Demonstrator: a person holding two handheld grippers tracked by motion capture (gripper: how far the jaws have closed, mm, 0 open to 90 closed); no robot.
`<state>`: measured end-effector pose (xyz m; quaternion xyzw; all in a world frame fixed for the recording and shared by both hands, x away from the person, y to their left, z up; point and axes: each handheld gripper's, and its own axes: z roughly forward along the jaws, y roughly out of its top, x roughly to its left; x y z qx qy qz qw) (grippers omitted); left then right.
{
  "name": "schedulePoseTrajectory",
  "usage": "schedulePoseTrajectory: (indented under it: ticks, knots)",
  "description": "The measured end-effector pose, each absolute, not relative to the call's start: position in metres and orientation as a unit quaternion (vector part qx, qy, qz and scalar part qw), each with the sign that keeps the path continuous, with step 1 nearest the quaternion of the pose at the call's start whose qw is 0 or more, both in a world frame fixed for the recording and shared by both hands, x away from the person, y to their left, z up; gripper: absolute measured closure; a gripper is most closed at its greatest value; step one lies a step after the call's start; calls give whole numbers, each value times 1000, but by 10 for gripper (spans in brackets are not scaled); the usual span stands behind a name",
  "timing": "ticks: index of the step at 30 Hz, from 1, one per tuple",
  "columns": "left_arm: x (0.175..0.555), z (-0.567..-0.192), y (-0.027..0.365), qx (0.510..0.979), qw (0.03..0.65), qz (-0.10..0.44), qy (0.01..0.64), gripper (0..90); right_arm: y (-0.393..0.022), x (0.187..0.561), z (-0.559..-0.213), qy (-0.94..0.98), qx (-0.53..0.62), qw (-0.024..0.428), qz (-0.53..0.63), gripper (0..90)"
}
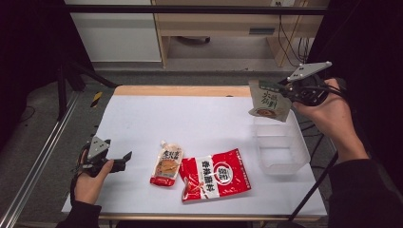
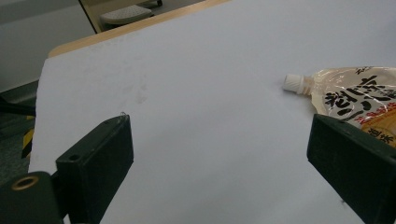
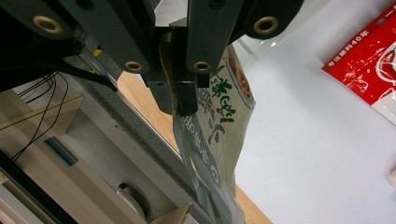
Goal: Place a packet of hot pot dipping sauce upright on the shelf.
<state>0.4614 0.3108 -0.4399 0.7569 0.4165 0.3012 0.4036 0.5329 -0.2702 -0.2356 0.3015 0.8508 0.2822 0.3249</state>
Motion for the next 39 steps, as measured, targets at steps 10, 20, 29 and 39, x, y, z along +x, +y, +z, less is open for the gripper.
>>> schedulePoseTrajectory:
  ticks: [10, 20, 29, 39]
  knots:
    - [463, -441, 307, 760, 408, 293, 413, 72, -288, 550, -259, 849, 317, 315, 282, 900]
    - [462, -442, 308, 760, 404, 292, 418, 72, -304, 568, -274, 850, 320, 309, 281, 900]
    - [461, -443, 305, 764, 399, 290, 415, 72, -303, 575, -285, 858, 301, 313, 277, 900]
    - [460, -442, 306, 763, 397, 293, 418, 72, -313, 578, -296, 855, 311, 306, 279, 899]
